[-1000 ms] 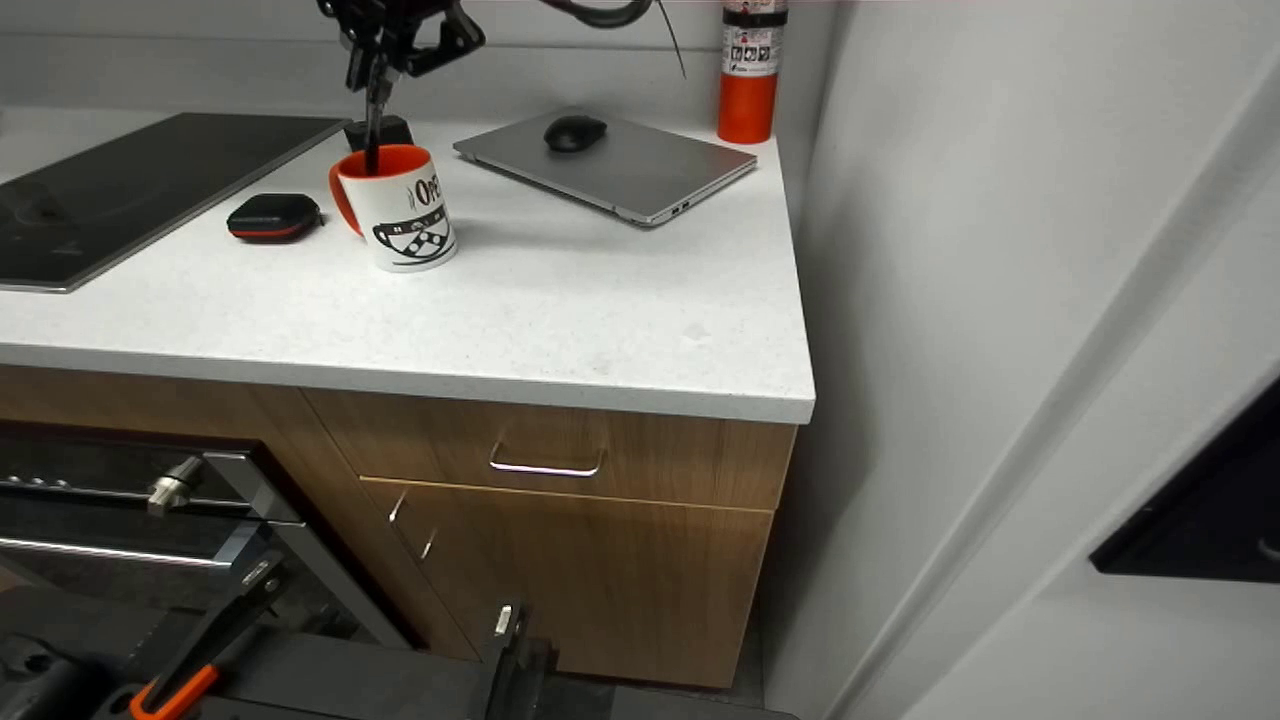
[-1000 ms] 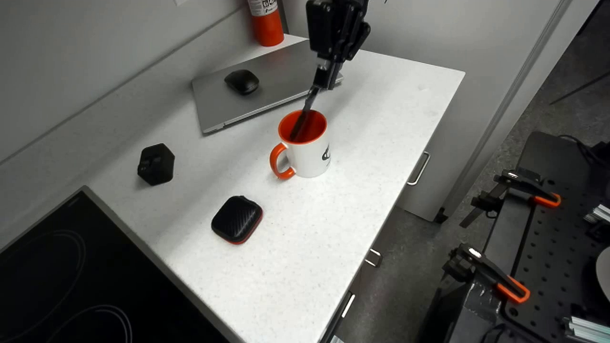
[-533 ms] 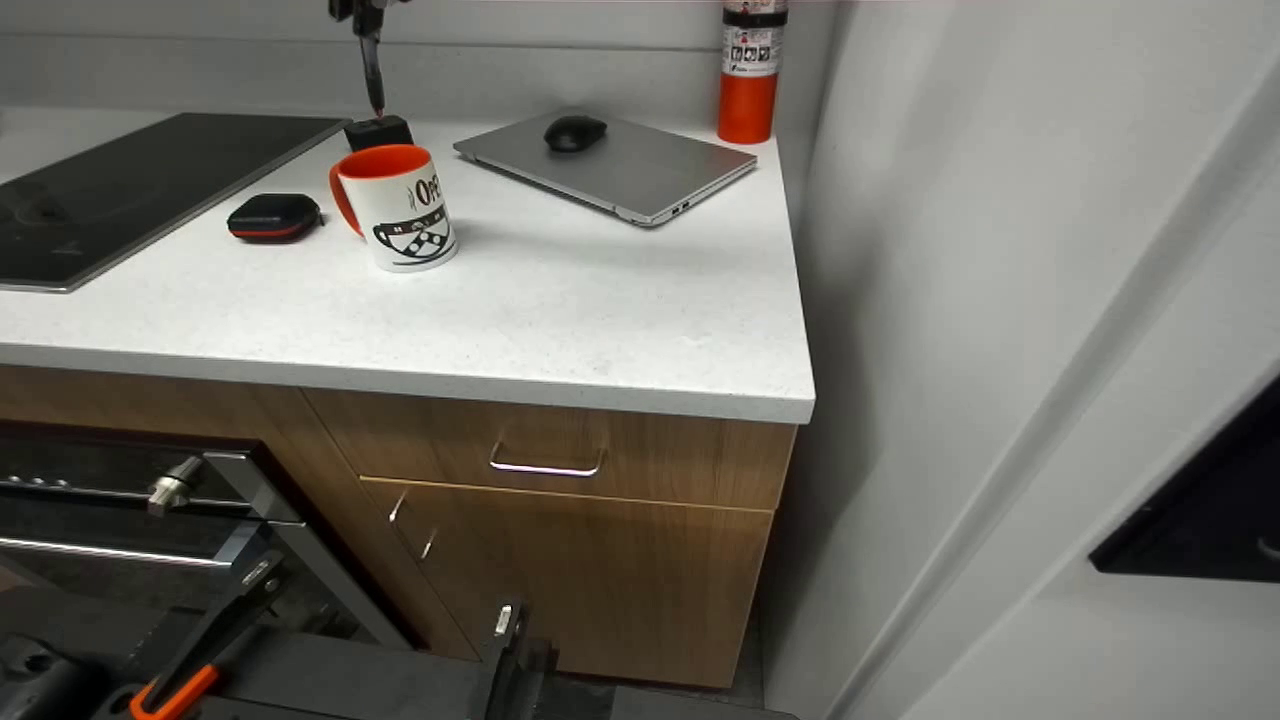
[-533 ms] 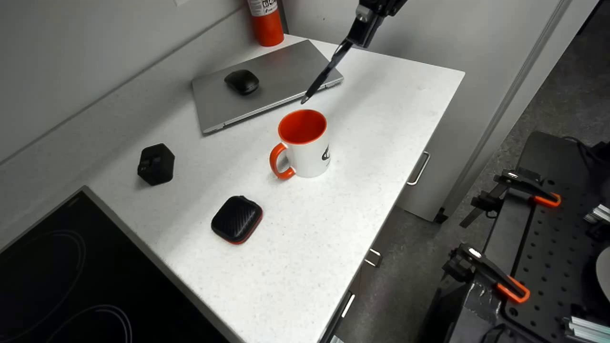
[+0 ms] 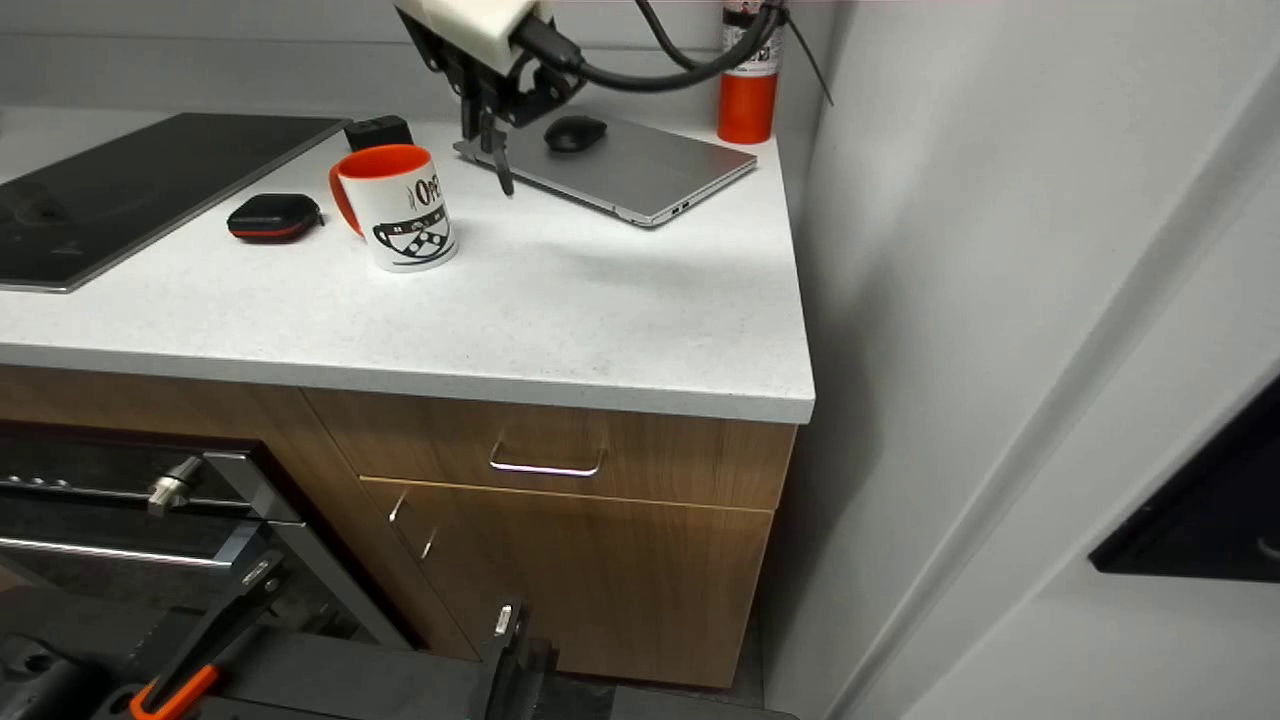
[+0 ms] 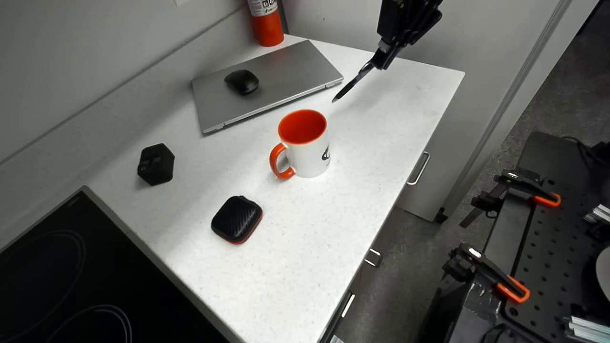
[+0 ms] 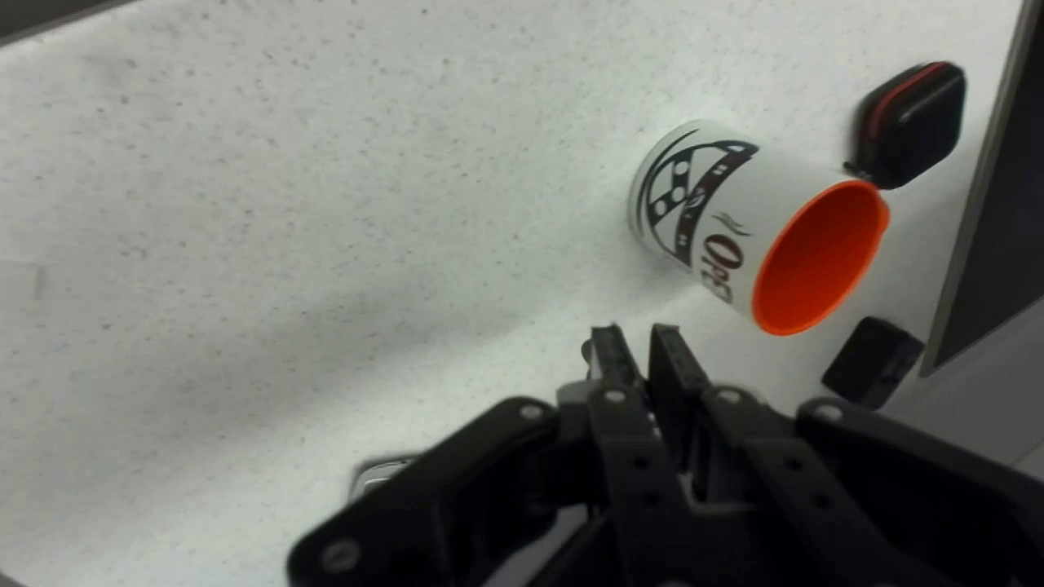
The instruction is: Take the pen from the white cup and place it on the table
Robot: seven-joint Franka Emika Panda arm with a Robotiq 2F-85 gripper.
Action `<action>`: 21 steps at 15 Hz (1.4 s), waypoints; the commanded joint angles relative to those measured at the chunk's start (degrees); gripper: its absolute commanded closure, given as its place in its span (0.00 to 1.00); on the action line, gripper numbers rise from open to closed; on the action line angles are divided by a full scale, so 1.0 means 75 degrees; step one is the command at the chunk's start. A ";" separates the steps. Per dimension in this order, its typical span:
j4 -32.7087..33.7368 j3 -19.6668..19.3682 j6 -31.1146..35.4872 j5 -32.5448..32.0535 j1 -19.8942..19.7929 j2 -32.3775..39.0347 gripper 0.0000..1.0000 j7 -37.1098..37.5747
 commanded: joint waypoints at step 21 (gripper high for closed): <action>0.1854 0.0235 -0.2115 -0.2810 -0.0148 0.2273 0.00 0.2265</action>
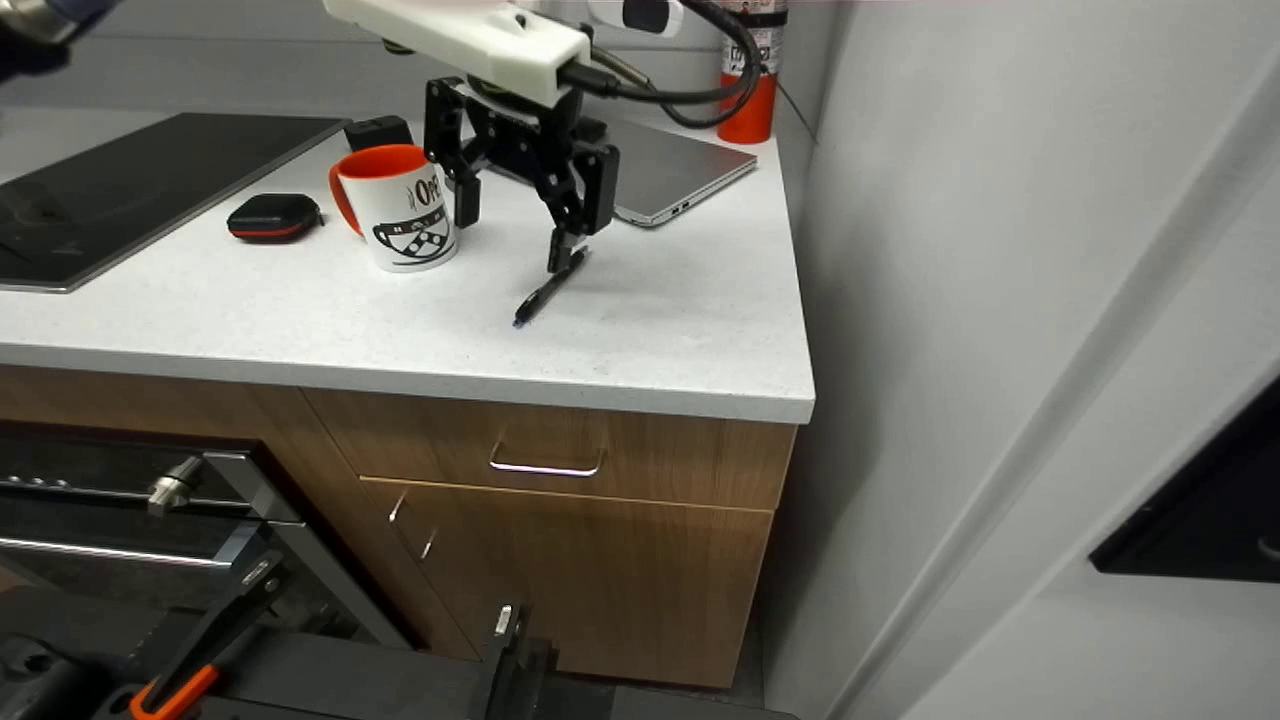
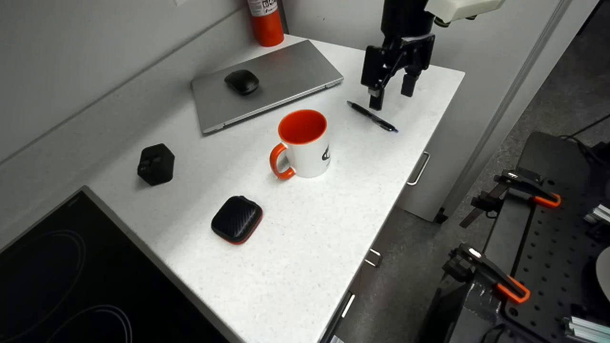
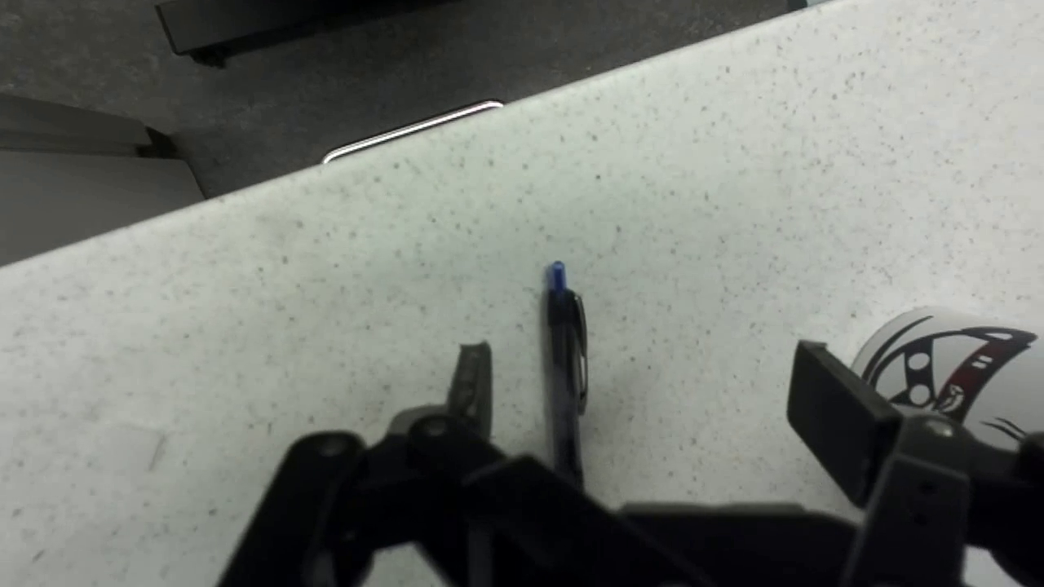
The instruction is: Take the pen from the white cup and place it on the table
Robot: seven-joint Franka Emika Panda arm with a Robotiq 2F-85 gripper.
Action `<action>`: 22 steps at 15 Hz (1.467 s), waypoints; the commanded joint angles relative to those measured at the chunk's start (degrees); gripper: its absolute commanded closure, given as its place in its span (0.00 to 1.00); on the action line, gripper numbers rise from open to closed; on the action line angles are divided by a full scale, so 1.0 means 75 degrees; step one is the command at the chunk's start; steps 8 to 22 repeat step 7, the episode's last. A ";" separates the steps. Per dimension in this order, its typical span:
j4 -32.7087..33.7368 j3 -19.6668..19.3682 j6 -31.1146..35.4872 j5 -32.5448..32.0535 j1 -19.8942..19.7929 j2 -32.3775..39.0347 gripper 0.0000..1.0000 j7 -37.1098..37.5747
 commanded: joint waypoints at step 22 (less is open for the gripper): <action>0.0319 0.0099 -0.0291 0.0115 -0.0102 -0.0001 0.00 0.0007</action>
